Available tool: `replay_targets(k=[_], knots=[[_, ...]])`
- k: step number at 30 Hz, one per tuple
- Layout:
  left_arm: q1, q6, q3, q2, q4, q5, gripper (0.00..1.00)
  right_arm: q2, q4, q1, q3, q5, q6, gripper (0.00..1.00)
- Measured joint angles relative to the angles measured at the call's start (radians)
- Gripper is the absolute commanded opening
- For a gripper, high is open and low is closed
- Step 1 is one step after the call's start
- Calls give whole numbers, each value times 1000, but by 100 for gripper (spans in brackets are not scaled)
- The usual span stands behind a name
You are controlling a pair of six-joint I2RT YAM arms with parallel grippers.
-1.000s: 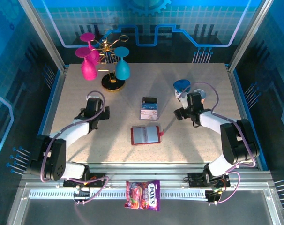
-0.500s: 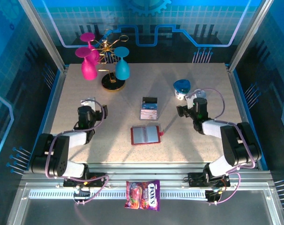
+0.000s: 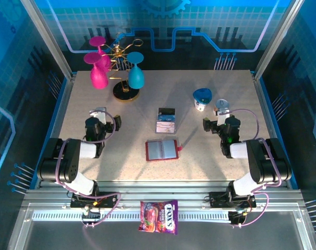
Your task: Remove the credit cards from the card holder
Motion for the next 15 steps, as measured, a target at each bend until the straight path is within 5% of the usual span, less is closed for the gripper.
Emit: replay_targets(k=[15], knots=[[0,0,0,0,0,8,99,0,-1,1,7,-39,-1,100]])
